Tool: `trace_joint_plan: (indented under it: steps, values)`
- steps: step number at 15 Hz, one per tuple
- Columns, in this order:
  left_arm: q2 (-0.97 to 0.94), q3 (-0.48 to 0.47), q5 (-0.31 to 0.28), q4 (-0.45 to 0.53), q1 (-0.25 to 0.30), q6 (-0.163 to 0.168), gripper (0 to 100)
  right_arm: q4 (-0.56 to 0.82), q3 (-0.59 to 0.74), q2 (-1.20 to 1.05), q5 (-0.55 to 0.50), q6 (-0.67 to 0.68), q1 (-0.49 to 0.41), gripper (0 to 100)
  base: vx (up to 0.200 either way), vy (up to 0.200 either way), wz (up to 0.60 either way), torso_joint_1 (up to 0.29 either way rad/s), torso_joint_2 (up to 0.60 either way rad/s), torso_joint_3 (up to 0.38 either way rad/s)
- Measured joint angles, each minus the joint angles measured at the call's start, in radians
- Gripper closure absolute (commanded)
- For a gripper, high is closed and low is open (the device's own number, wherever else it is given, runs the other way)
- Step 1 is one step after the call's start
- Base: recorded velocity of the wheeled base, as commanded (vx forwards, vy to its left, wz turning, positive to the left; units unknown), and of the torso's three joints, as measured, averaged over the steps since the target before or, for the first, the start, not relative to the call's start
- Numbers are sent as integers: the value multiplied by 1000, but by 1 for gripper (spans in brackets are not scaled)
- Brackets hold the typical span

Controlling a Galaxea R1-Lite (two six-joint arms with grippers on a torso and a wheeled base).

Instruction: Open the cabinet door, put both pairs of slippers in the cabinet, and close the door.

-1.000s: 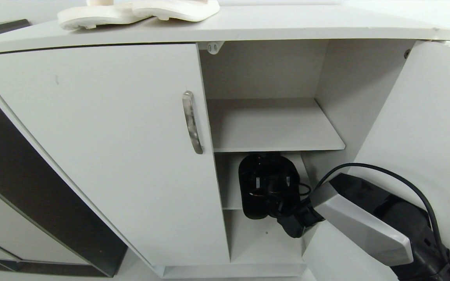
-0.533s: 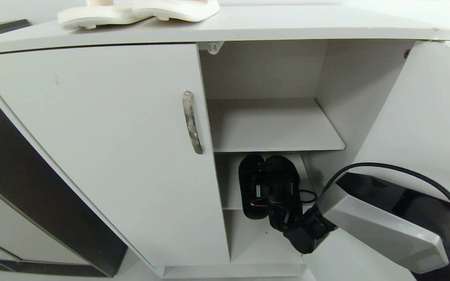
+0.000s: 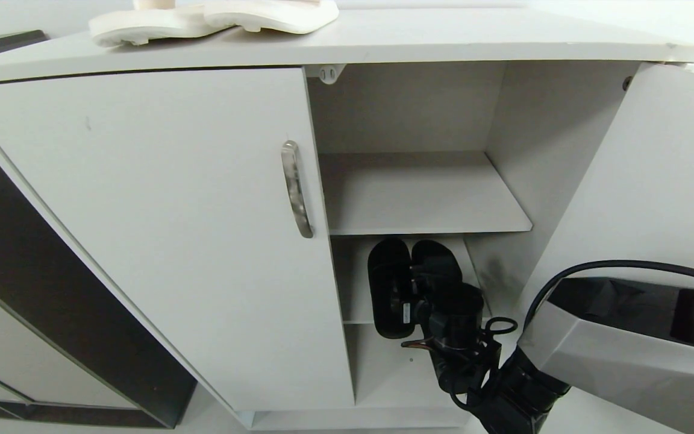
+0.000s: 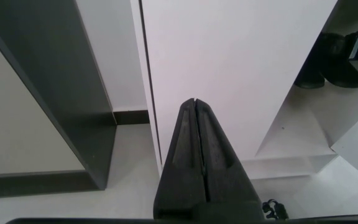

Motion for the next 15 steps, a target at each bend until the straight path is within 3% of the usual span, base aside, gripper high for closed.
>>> trace_joint_plan:
  steps: [8, 15]
  values:
    - [0, 0, 0, 0, 0, 0, 100, -20, 32, -20, -6, -3, 7, 0, -175, 0, 0, 2, 1, 1]
    - [0, 0, 0, 0, 0, 0, 100, -25, 47, -20, -6, -3, 9, 0, 0, 0, 0, 0, 0, 0]
